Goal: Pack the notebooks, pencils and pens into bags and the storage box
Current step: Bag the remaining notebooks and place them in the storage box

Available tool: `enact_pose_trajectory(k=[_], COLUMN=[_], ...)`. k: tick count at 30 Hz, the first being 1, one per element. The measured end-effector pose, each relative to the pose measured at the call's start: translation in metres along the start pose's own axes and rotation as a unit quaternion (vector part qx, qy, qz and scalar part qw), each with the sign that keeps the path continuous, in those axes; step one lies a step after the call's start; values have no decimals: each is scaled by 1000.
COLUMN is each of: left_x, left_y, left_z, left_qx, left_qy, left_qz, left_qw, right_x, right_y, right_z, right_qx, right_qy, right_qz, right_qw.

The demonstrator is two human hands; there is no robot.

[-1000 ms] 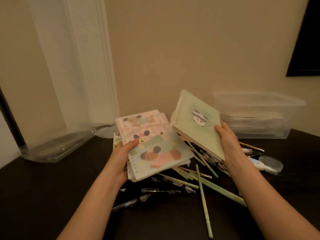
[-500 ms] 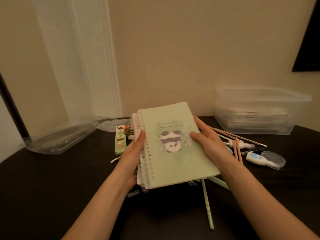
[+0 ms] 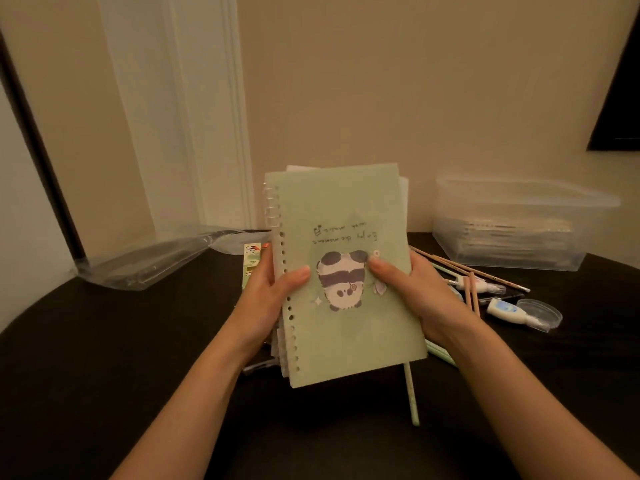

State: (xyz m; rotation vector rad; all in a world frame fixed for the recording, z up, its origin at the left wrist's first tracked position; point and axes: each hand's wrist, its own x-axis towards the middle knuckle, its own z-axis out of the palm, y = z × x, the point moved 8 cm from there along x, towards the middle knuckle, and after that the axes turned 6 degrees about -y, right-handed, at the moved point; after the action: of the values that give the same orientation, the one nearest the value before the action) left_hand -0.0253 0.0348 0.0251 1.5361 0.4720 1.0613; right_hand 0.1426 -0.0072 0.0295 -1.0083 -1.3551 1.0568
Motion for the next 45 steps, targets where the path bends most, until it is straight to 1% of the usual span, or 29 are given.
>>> enact_pose_trajectory(k=[5,7,11,13,17,19,23,26,31,33,39,42,45], left_x=[-15,-20,-33,-37,-38,-39,-43,-47,-52,-50,-43,-40,-32], left_y=[12,15,11,9,9,7,0,-1,1,3,14,33,43], left_z=[7,7,3,3,4,5,6,12,16,15,14,4,7], left_qx=[82,96,59,53,58,63,55,40,26,29,61,59,43], left_qy=[-21,-11,50,67,62,55,56,45,41,44,24,63,54], left_qz=[-7,-4,6,10,16,19,20,28,49,50,47,75,61], left_qw=[996,995,997,996,996,996,997,998,998,997,997,993,996], right_x=[-26,-35,-43,-44,-45,-44,-37,-36,-50,-54,-53,-53,-50], right_y=[-3,4,16,16,13,4,-14,-24,-29,-31,-35,-46,-59], right_z=[5,10,23,26,20,15,8,11,19,19,18,16,12], right_qx=[-2,-17,-36,-39,-32,-18,28,60,26,20,1,2,5], right_qy=[23,24,16,10,-18,-24,-4,34,87,91,63,74,95], right_qz=[-39,-43,-39,-36,-9,-16,-44,-65,-108,-118,-105,-110,-112], right_qw=[999,999,998,999,999,999,999,996,990,989,992,991,989])
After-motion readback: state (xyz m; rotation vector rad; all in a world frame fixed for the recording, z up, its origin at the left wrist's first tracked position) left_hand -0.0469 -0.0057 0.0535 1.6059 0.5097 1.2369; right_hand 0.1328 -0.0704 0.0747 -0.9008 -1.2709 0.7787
